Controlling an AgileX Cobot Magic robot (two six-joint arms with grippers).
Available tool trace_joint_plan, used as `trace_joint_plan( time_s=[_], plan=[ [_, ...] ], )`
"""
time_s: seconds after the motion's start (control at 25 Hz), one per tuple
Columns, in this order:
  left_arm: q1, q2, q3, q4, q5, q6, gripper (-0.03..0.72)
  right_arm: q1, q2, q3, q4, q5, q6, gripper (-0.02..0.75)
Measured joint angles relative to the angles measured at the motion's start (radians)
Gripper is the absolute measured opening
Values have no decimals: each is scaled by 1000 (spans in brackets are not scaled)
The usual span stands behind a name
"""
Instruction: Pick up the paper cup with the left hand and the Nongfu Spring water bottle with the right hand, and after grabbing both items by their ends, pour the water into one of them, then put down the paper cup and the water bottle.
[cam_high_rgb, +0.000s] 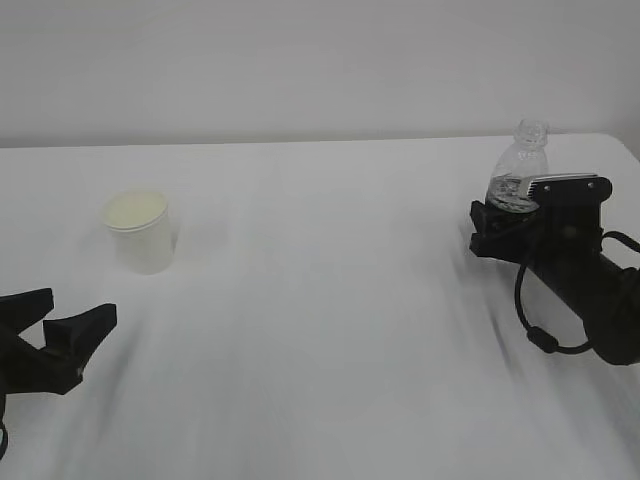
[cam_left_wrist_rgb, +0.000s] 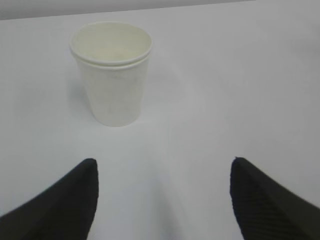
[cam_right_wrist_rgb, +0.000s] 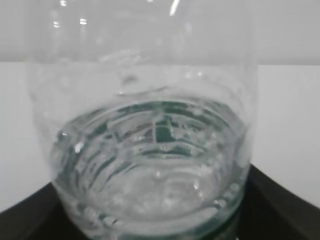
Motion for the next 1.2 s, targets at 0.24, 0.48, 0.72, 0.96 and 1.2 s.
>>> trace_joint_plan(
  time_s=[0.24,0.48,0.72,0.96,1.2],
  plan=[
    [0,0,0,0,0,0,589,0,0,-27,0,0,0,590],
    [0,0,0,0,0,0,588,0,2,-34,0,0,0,590],
    [0,0,0,0,0,0,588,0,28,-34,2,0,0,590],
    [0,0,0,0,0,0,588,0,28,-36,2,0,0,590],
    [0,0,0,0,0,0,588,0,28,-36,2,0,-2,548]
  ],
)
